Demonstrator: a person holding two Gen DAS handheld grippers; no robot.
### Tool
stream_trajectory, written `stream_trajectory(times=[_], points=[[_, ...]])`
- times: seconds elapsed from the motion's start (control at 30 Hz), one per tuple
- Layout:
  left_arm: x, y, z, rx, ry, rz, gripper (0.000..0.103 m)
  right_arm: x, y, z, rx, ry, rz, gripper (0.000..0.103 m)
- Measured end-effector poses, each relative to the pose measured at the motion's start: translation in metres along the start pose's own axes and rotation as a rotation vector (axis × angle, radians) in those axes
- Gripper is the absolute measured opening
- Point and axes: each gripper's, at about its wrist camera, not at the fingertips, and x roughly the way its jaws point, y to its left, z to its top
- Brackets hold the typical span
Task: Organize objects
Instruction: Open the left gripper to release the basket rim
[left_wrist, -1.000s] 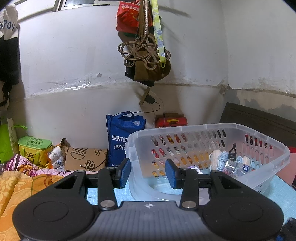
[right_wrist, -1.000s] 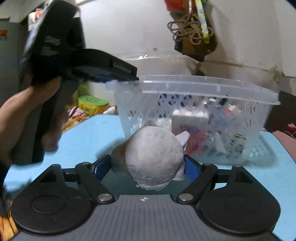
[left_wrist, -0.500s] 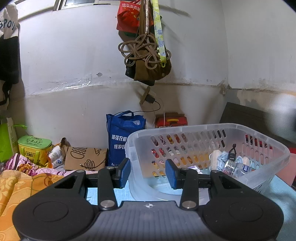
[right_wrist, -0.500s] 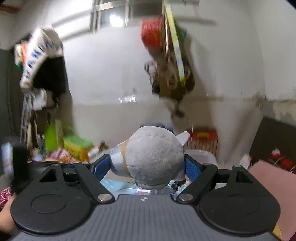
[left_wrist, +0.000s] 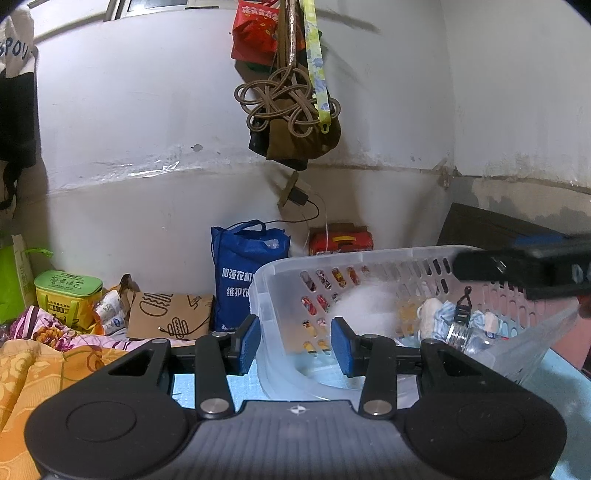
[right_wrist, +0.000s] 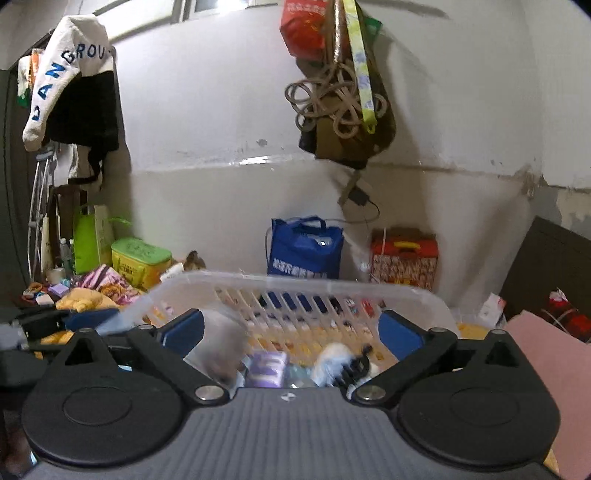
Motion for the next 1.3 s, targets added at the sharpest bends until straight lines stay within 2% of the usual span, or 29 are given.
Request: stream_trajectory(times=[0.23,0.4,0.8,0.9,0.93,0.97,1.03,1.1,1.17,1.2,1.3], points=[[-0.001,-0.001,-0.001,0.001,-0.002,0.0,0.046,-0.012,-0.022,-0.01,0.082,-0.022,0.04,0.103],[-0.001,-0.001,-0.001,-0.002,-0.004,0.002,0.046,-0.009,-0.027,-0.008,0.078,-0.014,0.006,0.103],[-0.002,-0.001,0.0,-0.004,-0.003,0.01,0.046,-0.007,-0.03,-0.014,0.075,-0.003,0.006,0.103],[-0.001,0.003,0.0,-0.012,-0.006,0.004,0.05,-0.012,-0.034,-0.014,0.085,-0.011,0.011,0.103],[-0.001,0.006,-0.001,-0.031,0.001,0.008,0.058,-0.015,-0.035,-0.014,0.085,-0.014,0.012,0.103],[-0.001,0.009,-0.001,-0.056,0.011,0.013,0.07,-0.017,-0.036,-0.014,0.084,-0.018,0.015,0.103],[-0.004,0.012,-0.003,-0.077,-0.008,-0.001,0.081,-0.025,-0.038,-0.014,0.08,-0.03,0.018,0.103],[-0.015,0.013,-0.002,-0.096,-0.058,0.001,0.083,-0.033,-0.041,-0.016,0.077,-0.043,0.016,0.103],[-0.031,0.012,0.0,-0.096,-0.128,0.006,0.102,-0.041,-0.044,-0.018,0.071,-0.049,0.018,0.103],[-0.041,0.011,0.001,-0.092,-0.154,0.014,0.103,-0.045,-0.045,-0.02,0.066,-0.047,0.017,0.103],[-0.056,0.005,0.003,-0.066,-0.164,0.08,0.103,-0.059,-0.049,-0.026,0.058,-0.025,0.011,0.103]])
